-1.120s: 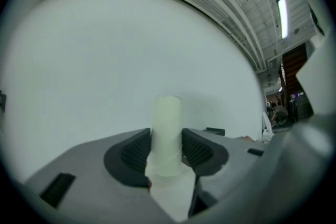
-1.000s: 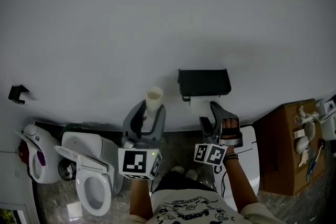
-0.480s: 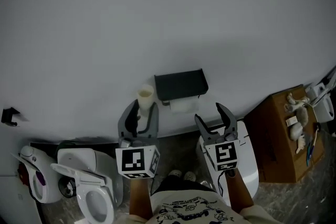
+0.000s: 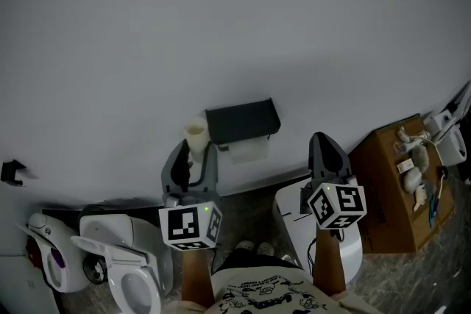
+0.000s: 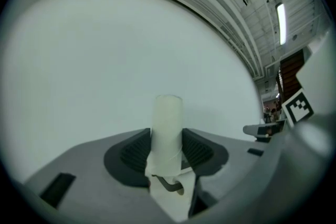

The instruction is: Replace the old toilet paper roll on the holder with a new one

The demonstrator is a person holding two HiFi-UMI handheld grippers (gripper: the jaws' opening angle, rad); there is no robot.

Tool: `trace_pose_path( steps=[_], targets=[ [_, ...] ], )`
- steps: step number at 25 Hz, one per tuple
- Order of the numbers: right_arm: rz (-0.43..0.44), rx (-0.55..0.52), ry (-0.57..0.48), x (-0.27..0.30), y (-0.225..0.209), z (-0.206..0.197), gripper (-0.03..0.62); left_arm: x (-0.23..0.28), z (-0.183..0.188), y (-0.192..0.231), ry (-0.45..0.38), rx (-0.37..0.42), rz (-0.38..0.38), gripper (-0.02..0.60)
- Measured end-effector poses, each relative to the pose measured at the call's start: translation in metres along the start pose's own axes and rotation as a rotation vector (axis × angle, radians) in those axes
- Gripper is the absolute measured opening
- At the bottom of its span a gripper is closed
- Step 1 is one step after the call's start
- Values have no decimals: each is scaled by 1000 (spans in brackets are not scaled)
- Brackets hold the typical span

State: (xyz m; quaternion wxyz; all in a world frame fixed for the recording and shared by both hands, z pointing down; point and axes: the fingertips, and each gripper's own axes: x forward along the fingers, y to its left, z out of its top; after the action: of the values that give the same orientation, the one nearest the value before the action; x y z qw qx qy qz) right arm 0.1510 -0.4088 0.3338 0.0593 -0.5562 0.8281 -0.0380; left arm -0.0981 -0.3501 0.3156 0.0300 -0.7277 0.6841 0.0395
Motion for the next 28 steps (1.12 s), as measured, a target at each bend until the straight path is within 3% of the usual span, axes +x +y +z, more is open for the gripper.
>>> trace_pose_path(
  steps=[12, 28],
  targets=[
    [-44, -26, 9, -6, -9, 6, 23, 2, 2, -8, 1, 5, -10, 189],
    [-18, -52, 39, -4, -2, -1, 20, 2, 2, -9, 1, 6, -10, 189]
  ],
)
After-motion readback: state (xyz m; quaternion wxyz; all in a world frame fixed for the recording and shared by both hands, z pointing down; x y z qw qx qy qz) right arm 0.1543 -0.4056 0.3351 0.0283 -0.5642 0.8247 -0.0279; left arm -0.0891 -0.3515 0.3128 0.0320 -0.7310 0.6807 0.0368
